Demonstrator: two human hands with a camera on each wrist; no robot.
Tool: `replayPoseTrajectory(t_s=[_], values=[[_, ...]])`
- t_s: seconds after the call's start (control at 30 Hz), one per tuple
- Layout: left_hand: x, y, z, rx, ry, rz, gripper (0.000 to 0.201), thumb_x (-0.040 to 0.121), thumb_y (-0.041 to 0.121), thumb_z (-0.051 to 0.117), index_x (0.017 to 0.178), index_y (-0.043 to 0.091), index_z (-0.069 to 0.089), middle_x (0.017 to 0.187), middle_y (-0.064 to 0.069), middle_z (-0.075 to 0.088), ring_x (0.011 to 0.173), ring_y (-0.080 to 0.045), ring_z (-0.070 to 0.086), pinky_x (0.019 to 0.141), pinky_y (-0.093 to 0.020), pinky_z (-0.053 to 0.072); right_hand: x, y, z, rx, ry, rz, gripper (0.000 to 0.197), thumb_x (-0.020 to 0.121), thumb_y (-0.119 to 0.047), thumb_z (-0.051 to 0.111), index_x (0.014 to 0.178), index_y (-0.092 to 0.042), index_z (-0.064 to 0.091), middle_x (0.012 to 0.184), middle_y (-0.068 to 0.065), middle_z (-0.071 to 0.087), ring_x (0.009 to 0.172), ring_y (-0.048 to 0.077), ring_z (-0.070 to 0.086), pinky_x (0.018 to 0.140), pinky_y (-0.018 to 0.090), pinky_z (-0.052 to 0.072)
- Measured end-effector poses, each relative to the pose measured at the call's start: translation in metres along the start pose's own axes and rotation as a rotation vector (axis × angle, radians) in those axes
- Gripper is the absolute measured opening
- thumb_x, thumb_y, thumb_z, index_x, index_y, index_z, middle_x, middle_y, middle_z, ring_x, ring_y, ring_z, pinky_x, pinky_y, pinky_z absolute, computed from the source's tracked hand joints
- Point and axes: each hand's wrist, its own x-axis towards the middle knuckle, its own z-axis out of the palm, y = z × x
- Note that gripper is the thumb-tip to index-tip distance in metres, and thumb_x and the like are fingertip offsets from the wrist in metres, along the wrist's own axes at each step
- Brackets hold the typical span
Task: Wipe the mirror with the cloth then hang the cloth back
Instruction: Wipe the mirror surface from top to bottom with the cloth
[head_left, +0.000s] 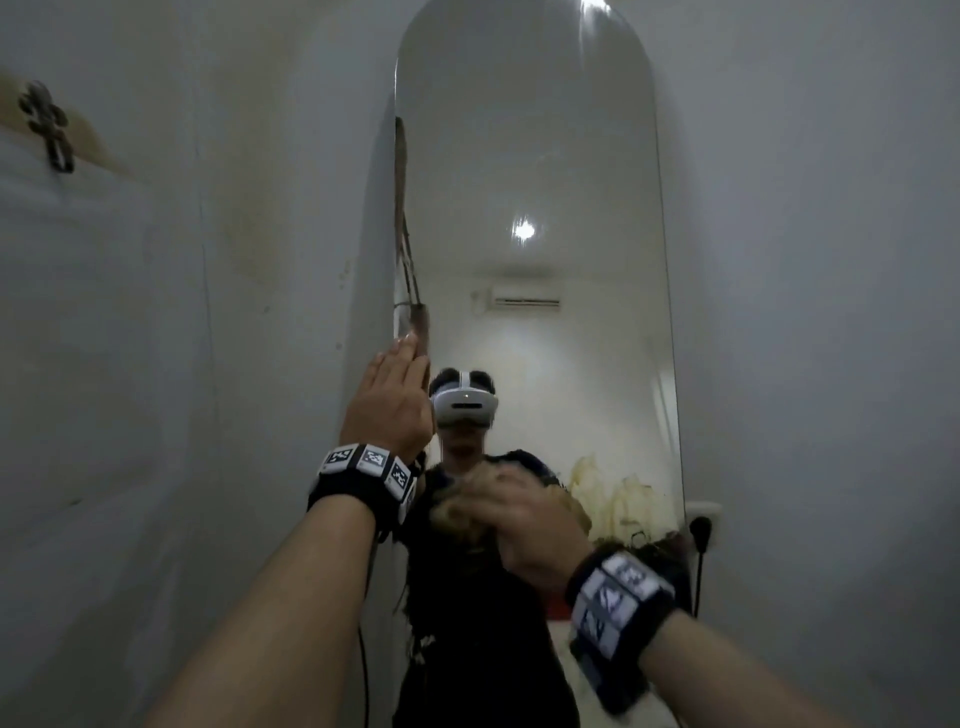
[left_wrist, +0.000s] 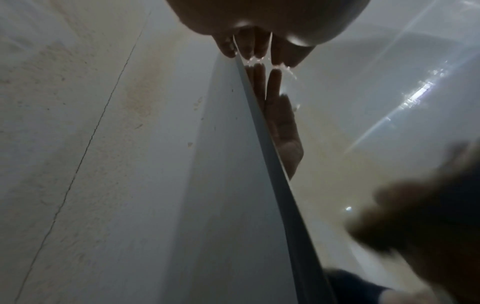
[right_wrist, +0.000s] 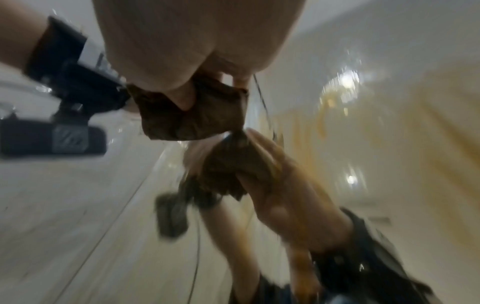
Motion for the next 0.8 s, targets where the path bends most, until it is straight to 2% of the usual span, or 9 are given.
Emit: replayPoseTrajectory(t_s=[0.07, 0.13, 0.2, 0.27, 0.33, 0.43, 0.63, 0.73, 0.8], values=[[-0.005, 0.004, 0.002, 0.001, 0.007, 0.022, 0.054, 0.088, 0.011, 0.052, 0.14, 0.002, 0.044, 0.153, -0.016, 0.035, 0.143, -0.029, 0.032, 0.118, -0.038, 0.018, 0.034, 0.014, -0.029, -0.055, 0.197, 0.018, 0.037, 0.082, -0.01, 0.046, 0.11, -0.018, 0.069, 0.111, 0.003, 0.068, 0.099, 0.023, 0.062, 0.092, 0.041, 0.049], [-0.013, 0.009, 0.007, -0.003, 0.008, 0.052, 0.055, 0.091, 0.012, 0.051, 0.144, 0.002, 0.039, 0.154, -0.015, 0.033, 0.145, -0.028, 0.029, 0.118, -0.037, 0.016, 0.07, 0.046, -0.057, -0.139, 0.324, 0.126, 0.036, 0.079, -0.008, 0.062, 0.113, -0.019, 0.067, 0.113, 0.002, 0.066, 0.093, 0.025, 0.061, 0.084, 0.04, 0.052], [-0.022, 0.016, 0.015, -0.016, -0.024, 0.064, 0.057, 0.094, 0.013, 0.048, 0.148, 0.004, 0.033, 0.157, -0.014, 0.028, 0.146, -0.026, 0.024, 0.12, -0.037, 0.015, 0.093, 0.079, -0.075, -0.222, 0.283, 0.239, 0.043, 0.077, -0.009, 0.064, 0.117, -0.023, 0.065, 0.12, -0.003, 0.063, 0.1, 0.024, 0.056, 0.085, 0.04, 0.051], [-0.029, 0.02, 0.024, -0.024, -0.071, 0.049, 0.057, 0.097, 0.015, 0.042, 0.151, 0.006, 0.026, 0.159, -0.011, 0.021, 0.149, -0.023, 0.017, 0.122, -0.037, 0.013, 0.091, 0.1, -0.072, -0.271, 0.182, 0.273, 0.046, 0.078, -0.008, 0.06, 0.12, -0.026, 0.063, 0.129, -0.004, 0.059, 0.116, 0.024, 0.051, 0.094, 0.043, 0.049], [-0.034, 0.023, 0.033, -0.038, -0.097, 0.024, 0.056, 0.098, 0.017, 0.037, 0.151, 0.006, 0.022, 0.161, -0.011, 0.016, 0.15, -0.021, 0.012, 0.122, -0.036, 0.01, 0.065, 0.103, -0.054, -0.258, 0.126, 0.26, 0.054, 0.076, 0.0, 0.06, 0.125, -0.024, 0.061, 0.138, 0.001, 0.054, 0.132, 0.024, 0.044, 0.11, 0.046, 0.037], [-0.036, 0.027, 0.04, -0.044, -0.096, 0.003, 0.058, 0.096, 0.018, 0.035, 0.15, 0.003, 0.024, 0.16, -0.013, 0.018, 0.149, -0.024, 0.013, 0.122, -0.039, 0.012, 0.005, 0.087, -0.017, -0.174, 0.131, 0.265, 0.056, 0.079, 0.006, 0.06, 0.129, -0.019, 0.059, 0.142, 0.002, 0.049, 0.138, 0.019, 0.036, 0.118, 0.043, 0.02], [-0.037, 0.033, 0.043, -0.018, -0.127, -0.042, 0.061, 0.096, 0.028, 0.021, 0.152, 0.005, 0.015, 0.162, -0.012, 0.008, 0.15, -0.024, 0.005, 0.122, -0.042, 0.01, -0.092, 0.043, 0.041, -0.069, 0.161, 0.361, 0.053, 0.078, 0.006, 0.051, 0.126, -0.016, 0.061, 0.141, -0.001, 0.049, 0.137, 0.019, 0.038, 0.118, 0.041, 0.019], [-0.038, 0.034, 0.043, 0.012, -0.131, -0.041, 0.059, 0.098, 0.024, 0.021, 0.153, 0.003, 0.013, 0.162, -0.014, 0.006, 0.15, -0.025, 0.003, 0.122, -0.043, 0.008, -0.143, 0.028, 0.063, -0.053, 0.098, 0.387, 0.056, 0.074, 0.007, 0.055, 0.124, -0.018, 0.062, 0.14, -0.004, 0.05, 0.137, 0.016, 0.037, 0.119, 0.037, 0.017], [-0.04, 0.035, 0.044, 0.04, -0.122, -0.036, 0.057, 0.1, 0.02, 0.027, 0.152, 0.002, 0.012, 0.162, -0.015, 0.004, 0.15, -0.026, 0.002, 0.122, -0.044, 0.005, -0.174, 0.012, 0.073, -0.027, 0.041, 0.384, 0.052, 0.076, 0.003, 0.05, 0.12, -0.018, 0.065, 0.137, -0.003, 0.053, 0.134, 0.016, 0.041, 0.119, 0.034, 0.014]])
